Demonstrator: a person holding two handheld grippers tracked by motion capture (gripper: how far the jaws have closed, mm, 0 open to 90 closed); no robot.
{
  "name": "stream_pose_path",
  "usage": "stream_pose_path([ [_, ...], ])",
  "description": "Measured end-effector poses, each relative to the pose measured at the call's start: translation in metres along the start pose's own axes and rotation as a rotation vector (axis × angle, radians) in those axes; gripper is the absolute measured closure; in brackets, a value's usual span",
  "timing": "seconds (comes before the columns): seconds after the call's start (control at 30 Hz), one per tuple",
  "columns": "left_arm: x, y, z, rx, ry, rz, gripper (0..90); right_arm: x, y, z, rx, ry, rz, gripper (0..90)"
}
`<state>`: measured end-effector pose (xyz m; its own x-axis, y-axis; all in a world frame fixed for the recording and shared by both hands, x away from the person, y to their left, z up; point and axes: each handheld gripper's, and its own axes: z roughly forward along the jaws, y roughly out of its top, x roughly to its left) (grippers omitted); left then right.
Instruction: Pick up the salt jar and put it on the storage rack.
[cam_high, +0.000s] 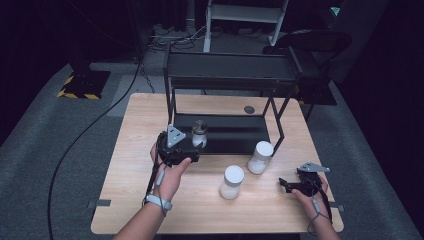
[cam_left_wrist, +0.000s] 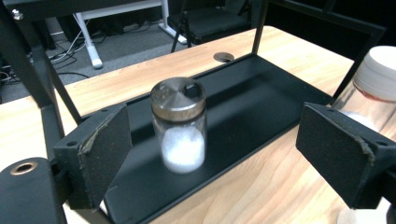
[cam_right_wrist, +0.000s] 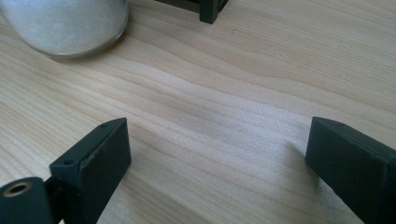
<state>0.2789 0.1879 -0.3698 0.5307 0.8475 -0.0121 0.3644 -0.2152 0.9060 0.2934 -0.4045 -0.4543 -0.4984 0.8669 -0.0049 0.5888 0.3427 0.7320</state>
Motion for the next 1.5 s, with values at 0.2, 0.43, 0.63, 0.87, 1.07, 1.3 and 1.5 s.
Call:
stream_pose_path([
  [0.2, 0.001, -0.012, -0.009, 0.018, 0.004, 0.001, 10.4, 0.000, 0.000, 0.000, 0.000, 0.000, 0.000, 6.4],
  [0.43, 0.001, -0.026, -0.022, 0.016, 0.011, 0.004, 10.6, 0.000, 0.000, 0.000, 0.001, 0.001, -0.002, 6.4],
  [0.63, 0.001, -0.039, -0.030, 0.037, 0.019, 0.004, 11.3, 0.000, 0.000, 0.000, 0.002, 0.002, -0.002, 6.5],
  [0.87, -0.001, -0.047, -0.033, 0.079, 0.049, 0.041, 10.9, 0.000, -0.001, -0.001, -0.003, 0.007, -0.010, 8.4],
  [1.07, 0.001, -0.058, -0.033, 0.102, 0.052, 0.026, 10.8, -0.001, -0.001, -0.001, -0.004, 0.009, -0.012, 8.8],
  [1.3, 0.004, -0.071, -0.033, 0.130, 0.062, 0.008, 10.8, -0.001, -0.001, -0.001, -0.004, 0.009, -0.012, 8.8],
  [1.5, 0.004, -0.082, -0.032, 0.155, 0.069, -0.016, 10.9, 0.000, -0.001, -0.001, -0.005, 0.009, -0.011, 8.8],
])
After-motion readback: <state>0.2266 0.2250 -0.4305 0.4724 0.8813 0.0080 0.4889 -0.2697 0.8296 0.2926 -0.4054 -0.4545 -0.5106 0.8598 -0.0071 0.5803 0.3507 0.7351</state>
